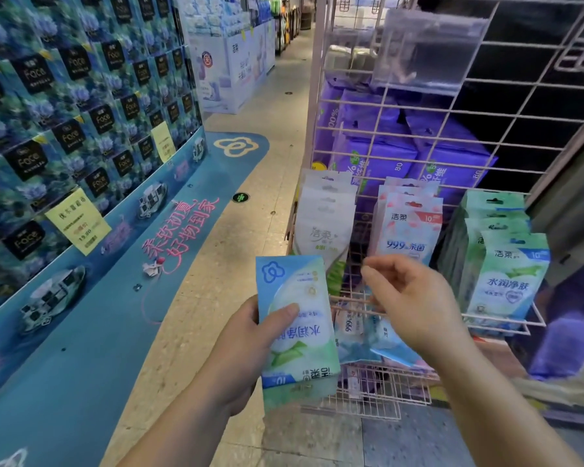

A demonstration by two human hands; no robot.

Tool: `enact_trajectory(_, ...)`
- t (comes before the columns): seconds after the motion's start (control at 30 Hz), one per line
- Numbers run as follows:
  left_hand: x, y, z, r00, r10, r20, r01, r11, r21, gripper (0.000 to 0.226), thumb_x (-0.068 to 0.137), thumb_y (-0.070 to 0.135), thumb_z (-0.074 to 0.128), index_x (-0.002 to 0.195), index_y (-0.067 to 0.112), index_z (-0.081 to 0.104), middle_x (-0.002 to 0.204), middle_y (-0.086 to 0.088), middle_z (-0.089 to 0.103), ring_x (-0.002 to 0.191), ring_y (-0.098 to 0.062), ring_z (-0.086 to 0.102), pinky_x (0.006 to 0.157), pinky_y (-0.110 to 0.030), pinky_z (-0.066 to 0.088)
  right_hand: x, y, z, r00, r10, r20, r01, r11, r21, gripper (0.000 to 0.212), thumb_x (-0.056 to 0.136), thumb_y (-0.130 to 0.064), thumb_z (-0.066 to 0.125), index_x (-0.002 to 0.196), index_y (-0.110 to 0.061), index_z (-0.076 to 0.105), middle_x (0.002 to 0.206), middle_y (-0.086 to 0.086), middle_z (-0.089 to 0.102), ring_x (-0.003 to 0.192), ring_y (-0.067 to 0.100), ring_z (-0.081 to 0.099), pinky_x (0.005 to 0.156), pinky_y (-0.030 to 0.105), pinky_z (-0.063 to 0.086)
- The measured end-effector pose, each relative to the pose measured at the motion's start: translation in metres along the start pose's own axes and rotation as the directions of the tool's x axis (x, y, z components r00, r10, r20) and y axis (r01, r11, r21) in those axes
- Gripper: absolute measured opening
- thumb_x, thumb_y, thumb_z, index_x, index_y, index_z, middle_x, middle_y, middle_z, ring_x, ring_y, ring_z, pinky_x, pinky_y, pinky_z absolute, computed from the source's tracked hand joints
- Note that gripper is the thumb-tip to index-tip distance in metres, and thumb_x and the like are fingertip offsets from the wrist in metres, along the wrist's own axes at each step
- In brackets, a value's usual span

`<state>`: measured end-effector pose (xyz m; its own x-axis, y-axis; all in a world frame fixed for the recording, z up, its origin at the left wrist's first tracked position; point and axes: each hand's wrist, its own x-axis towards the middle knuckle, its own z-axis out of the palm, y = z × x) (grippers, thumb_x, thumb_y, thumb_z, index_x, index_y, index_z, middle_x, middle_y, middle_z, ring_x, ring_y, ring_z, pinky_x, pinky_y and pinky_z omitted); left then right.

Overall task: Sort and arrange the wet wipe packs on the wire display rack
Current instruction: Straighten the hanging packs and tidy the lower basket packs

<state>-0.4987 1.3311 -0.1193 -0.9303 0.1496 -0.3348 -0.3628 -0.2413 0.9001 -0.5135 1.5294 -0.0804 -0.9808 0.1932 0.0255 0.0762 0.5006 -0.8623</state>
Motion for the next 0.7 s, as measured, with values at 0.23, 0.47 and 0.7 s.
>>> enact_trajectory(0.23,0.012,0.005,0.052,0.986,0.081,0.146,-0.061,0.989,-0.133,0.032,0.073,0.016,0.068,0.105,0.013,0.064,0.100,-0.012,0.075,0.085,-0.028,0.072,0.070,-0.043,0.060,-0.036,0.038,-0.030,0.866,0.183,0.465,-0.323,0.915,0.242,0.029,0.082,-0.012,0.073,0.109,-0.010,0.063,0.104,0.015,0.074,0.093,0.034,0.071,0.082,0.047,0.057)
enact_trajectory(0.47,0.036,0.011,0.073,0.891,0.081,0.446,-0.251,0.907,0.339,0.068,0.050,0.013,0.091,0.111,0.027,0.065,0.105,-0.006,0.074,0.088,-0.017,0.072,0.068,-0.029,0.059,-0.031,0.052,-0.113,0.971,0.120,0.208,-0.200,0.882,0.426,0.014,0.065,-0.005,0.080,0.076,-0.009,0.074,0.083,0.012,0.076,0.073,0.023,0.071,0.072,0.037,0.060)
enact_trajectory(0.7,0.041,0.003,0.147,0.781,-0.096,0.617,-0.387,0.702,0.598,0.025,0.071,0.026,0.080,0.093,0.018,0.072,0.100,-0.002,0.076,0.095,-0.017,0.070,0.089,-0.043,0.055,-0.014,0.047,-0.139,0.997,-0.007,-0.082,0.037,0.927,0.373,0.013,0.074,-0.002,0.076,0.072,-0.012,0.068,0.072,0.000,0.071,0.066,0.014,0.064,0.063,0.029,0.057)
